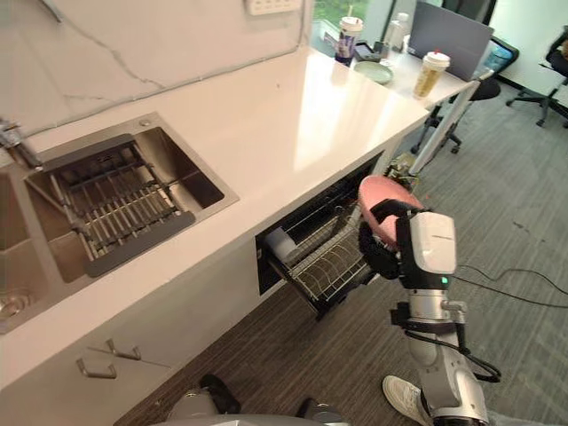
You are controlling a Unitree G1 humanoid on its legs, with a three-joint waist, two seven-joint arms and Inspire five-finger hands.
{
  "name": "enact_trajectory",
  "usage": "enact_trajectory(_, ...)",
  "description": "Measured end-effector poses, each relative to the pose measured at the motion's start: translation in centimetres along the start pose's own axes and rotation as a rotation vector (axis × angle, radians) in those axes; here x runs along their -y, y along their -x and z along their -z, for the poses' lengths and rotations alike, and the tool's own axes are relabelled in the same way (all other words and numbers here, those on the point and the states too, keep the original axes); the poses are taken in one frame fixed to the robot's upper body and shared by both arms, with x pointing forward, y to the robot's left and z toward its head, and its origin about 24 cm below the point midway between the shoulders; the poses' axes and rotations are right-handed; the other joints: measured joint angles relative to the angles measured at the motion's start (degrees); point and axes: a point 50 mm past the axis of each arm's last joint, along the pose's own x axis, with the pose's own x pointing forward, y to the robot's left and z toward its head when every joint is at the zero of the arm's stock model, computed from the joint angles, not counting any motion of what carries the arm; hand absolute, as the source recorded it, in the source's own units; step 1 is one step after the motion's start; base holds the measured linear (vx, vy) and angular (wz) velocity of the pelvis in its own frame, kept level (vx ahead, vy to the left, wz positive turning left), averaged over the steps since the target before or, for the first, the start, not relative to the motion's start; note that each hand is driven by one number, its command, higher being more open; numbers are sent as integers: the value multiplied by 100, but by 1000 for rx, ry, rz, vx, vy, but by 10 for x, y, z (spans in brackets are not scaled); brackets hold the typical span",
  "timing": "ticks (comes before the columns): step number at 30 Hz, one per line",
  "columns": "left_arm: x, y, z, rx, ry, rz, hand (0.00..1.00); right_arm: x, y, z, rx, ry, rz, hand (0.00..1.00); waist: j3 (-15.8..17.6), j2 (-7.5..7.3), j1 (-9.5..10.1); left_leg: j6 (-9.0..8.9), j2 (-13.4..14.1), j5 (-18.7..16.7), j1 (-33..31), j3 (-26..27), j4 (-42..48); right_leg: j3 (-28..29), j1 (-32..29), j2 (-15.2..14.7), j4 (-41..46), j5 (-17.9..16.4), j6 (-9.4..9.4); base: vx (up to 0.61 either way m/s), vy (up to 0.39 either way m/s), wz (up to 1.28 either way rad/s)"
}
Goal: Walk over to the sink, pick up the cup, carry it to the dishwasher, place the cup inside the dishwasher, then close the dishwasher door
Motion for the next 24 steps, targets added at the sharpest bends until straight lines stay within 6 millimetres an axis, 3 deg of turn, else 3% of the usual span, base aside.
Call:
enact_trajectory(7, 9, 2, -5, 37, -71, 33, 100, -16, -12, 13, -88, 15, -91, 0, 135, 217, 167, 141, -202, 46, 37, -205, -131, -220, 165, -79, 8, -26, 21, 24, 48, 20)
enact_trajectory(11, 8, 1, -11, 34, -351, -84, 100, -22, -20, 30, -194, 4, -147, 0, 224, 311, 202, 184, -295, 59, 29, -303, -184, -336, 198, -145, 115, -73, 46, 27, 41, 15)
enact_trajectory(15, 6, 1, -15, 0, -432, -113, 100, -22, -24, 52, -326, 6, -157, 0, 432, 415, 204, 226, -346, 64, 4, -444, -175, -446, 195, -242, 405, -204, 93, 27, 47, 19)
enact_trajectory(19, 10, 1, -25, 29, -536, -104, 100, -11, -43, 69, -388, 39, -128, 0, 702, 596, 219, 274, -351, 94, -167, -514, -138, -490, -52, -369, 785, -375, 92, -8, 61, 9)
enact_trajectory(22, 20, 3, -35, 123, -824, -104, 100, 10, -74, 72, -357, 73, -65, 0, 975, 782, 227, 313, -365, 114, -280, -499, -115, -438, -319, -535, 1161, -515, 97, -21, 73, -2)
enact_trajectory(24, 26, 4, -44, 176, -860, -93, 100, 22, -93, 73, -352, 81, -22, 0, 1155, 877, 243, 326, -378, 121, -390, -476, -109, -382, -527, -624, 1360, -610, 91, -41, 77, -8)
